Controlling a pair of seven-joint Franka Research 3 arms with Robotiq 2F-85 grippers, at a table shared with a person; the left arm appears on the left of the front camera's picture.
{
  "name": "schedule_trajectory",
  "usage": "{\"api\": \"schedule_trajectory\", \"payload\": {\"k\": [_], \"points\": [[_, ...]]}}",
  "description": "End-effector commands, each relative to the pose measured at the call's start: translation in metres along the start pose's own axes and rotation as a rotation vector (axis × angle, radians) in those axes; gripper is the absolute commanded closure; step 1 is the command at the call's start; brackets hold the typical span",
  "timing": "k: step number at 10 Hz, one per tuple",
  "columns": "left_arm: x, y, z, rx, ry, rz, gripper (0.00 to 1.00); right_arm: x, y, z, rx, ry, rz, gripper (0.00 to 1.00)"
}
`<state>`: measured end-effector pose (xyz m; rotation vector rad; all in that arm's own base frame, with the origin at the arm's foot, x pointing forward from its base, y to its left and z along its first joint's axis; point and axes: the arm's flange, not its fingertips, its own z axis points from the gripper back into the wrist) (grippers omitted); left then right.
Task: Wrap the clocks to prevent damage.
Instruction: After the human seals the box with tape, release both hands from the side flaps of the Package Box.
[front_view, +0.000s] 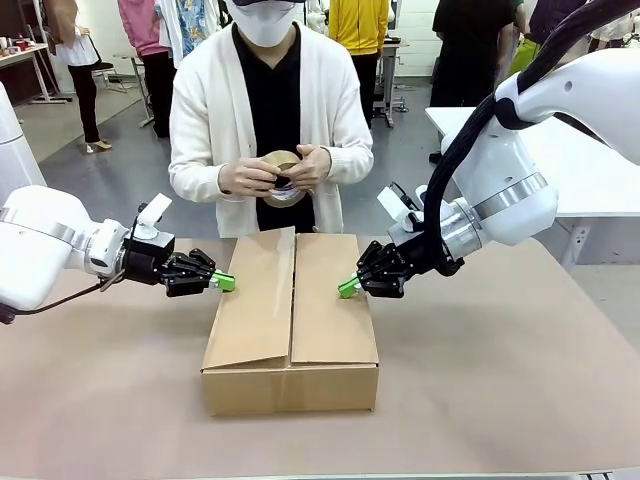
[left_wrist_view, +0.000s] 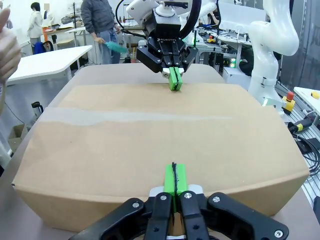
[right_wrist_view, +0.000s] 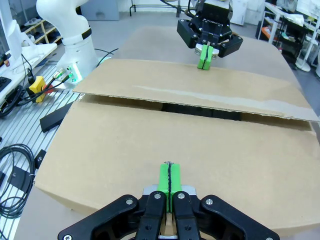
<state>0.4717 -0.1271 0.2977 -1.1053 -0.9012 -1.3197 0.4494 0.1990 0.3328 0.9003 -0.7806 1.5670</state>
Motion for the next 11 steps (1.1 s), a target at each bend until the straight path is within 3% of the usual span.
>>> {"api": "schedule_trajectory", "payload": {"k": [1, 11], "points": [[-0.0032, -0.0002, -0.0026, 0.002, 0.010, 0.001, 1.00, -0.0028, -0.0001, -0.0016, -0.001, 0.003, -0.006, 0.99], [-0.0032, -0.0002, -0.0026, 0.002, 0.010, 0.001, 1.00, -0.0028, -0.0001, -0.0016, -0.001, 0.003, -0.006, 0.99]]}}
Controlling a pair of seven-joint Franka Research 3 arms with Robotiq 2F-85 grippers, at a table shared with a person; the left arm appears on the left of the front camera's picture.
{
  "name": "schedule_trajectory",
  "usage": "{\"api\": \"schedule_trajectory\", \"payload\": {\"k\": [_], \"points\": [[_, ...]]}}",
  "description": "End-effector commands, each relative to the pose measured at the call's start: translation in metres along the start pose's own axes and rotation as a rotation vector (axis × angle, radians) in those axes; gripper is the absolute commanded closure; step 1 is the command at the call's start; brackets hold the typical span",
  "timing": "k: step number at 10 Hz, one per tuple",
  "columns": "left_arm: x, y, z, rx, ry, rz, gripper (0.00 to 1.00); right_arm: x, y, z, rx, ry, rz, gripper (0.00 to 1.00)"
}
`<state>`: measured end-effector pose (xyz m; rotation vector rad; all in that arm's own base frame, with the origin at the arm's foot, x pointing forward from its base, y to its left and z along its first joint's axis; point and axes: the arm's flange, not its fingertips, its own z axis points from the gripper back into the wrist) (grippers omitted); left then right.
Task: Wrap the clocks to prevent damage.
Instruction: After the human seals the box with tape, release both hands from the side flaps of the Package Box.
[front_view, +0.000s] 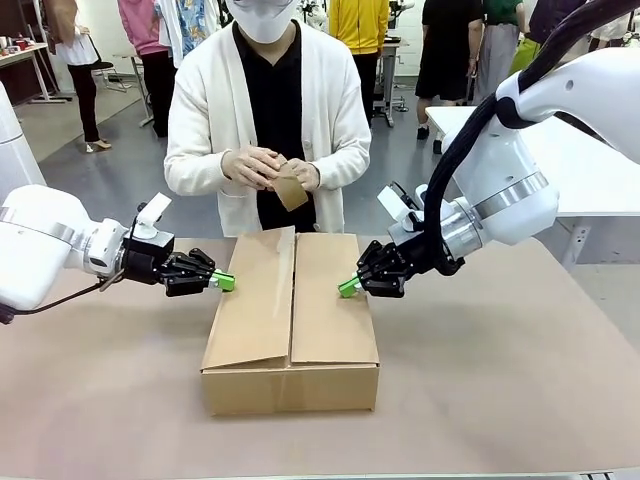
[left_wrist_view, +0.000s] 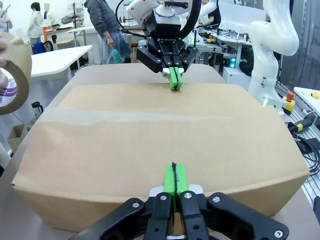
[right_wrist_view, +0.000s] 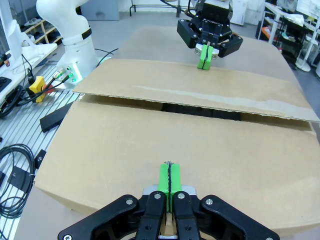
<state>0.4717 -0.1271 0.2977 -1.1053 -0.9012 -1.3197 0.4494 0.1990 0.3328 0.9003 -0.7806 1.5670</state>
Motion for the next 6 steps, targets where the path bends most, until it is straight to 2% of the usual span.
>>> {"api": "schedule_trajectory", "payload": {"k": [1, 6], "points": [[-0.0032, -0.0002, -0.0026, 0.002, 0.010, 0.001, 1.00, -0.0028, -0.0001, -0.0016, -0.001, 0.003, -0.006, 0.99], [-0.0032, -0.0002, -0.0026, 0.002, 0.010, 0.001, 1.00, -0.0028, -0.0001, -0.0016, -0.001, 0.003, -0.006, 0.99]]}}
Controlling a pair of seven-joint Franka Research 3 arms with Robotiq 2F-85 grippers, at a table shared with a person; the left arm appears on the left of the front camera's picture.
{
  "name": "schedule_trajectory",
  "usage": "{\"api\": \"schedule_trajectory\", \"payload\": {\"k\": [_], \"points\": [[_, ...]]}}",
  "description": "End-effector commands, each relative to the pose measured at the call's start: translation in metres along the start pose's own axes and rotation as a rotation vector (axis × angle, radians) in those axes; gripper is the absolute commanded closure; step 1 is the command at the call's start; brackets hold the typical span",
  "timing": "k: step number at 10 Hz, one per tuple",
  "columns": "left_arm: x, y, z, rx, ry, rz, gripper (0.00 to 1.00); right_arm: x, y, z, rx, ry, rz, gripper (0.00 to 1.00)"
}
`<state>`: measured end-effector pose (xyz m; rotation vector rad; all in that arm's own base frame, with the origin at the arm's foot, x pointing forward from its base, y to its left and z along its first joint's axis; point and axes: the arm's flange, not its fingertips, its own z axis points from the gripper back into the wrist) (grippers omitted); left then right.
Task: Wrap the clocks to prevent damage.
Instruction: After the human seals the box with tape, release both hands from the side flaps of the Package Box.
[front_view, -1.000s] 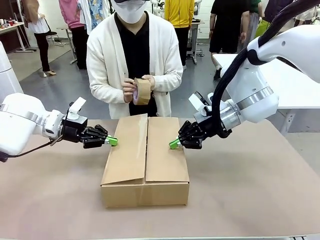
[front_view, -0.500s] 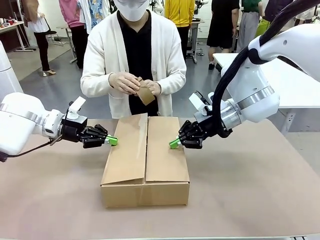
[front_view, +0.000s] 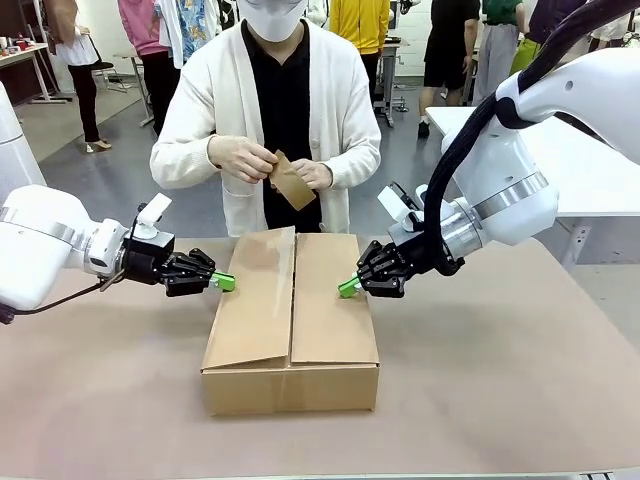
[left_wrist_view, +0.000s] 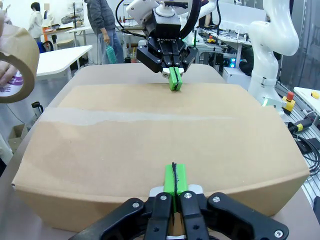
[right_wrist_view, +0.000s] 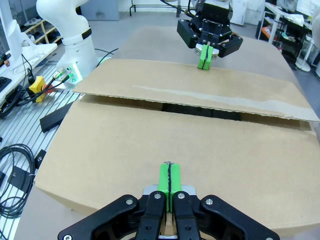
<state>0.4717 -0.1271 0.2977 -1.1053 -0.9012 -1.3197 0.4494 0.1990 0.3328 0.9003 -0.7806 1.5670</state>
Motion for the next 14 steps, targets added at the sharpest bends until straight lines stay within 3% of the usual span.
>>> {"api": "schedule_trajectory", "payload": {"k": [1, 14], "points": [[-0.0032, -0.0002, -0.0026, 0.002, 0.010, 0.001, 1.00, -0.0028, -0.0001, -0.0016, -0.001, 0.003, -0.006, 0.99], [-0.0032, -0.0002, -0.0026, 0.002, 0.010, 0.001, 1.00, -0.0028, -0.0001, -0.0016, -0.001, 0.003, -0.006, 0.99]]}}
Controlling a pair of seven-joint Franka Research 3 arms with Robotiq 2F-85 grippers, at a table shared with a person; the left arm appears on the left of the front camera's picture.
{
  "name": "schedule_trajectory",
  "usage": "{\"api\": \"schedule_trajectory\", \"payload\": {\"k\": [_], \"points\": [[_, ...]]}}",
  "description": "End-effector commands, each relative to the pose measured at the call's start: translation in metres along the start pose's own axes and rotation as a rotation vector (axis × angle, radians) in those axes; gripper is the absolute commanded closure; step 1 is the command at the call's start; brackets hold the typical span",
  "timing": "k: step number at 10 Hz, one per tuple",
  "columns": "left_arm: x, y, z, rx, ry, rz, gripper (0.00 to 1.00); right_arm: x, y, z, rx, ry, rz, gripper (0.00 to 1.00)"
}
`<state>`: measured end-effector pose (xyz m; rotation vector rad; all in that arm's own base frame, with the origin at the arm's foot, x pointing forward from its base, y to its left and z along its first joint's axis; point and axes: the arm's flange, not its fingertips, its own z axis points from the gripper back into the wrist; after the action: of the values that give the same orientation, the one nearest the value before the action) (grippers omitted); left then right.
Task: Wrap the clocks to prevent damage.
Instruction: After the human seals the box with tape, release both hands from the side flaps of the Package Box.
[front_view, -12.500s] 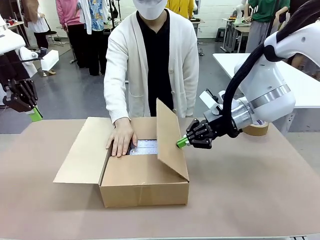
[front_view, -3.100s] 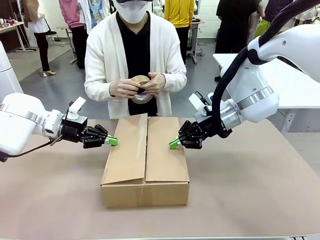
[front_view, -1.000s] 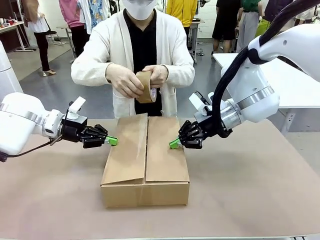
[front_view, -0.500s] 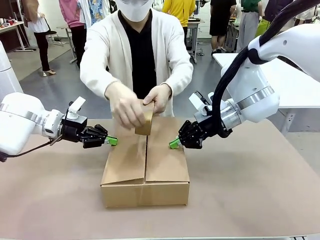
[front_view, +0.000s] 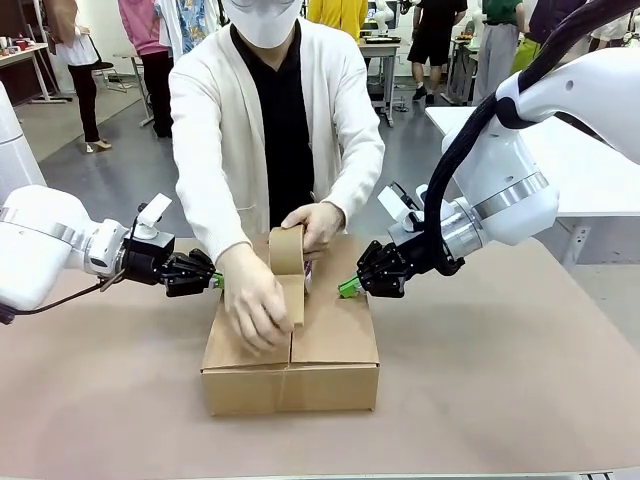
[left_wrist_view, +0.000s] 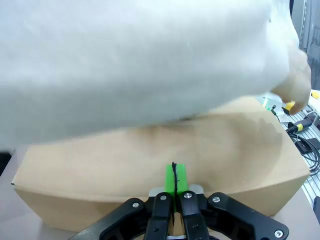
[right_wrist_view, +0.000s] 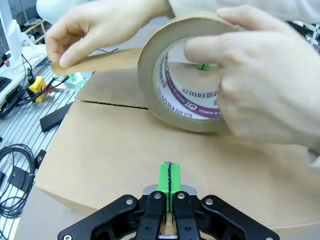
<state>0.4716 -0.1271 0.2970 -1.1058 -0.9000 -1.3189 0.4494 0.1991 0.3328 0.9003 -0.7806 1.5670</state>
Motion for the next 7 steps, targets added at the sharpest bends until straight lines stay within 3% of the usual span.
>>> {"api": "schedule_trajectory", "payload": {"k": [1, 7], "points": [[-0.0025, -0.0002, -0.0024, 0.003, 0.010, 0.000, 1.00, -0.0028, -0.0001, -0.0016, -0.001, 0.003, -0.006, 0.99], [-0.0025, -0.0002, -0.0024, 0.003, 0.010, 0.000, 1.00, -0.0028, -0.0001, -0.0016, -0.001, 0.003, -0.006, 0.99]]}}
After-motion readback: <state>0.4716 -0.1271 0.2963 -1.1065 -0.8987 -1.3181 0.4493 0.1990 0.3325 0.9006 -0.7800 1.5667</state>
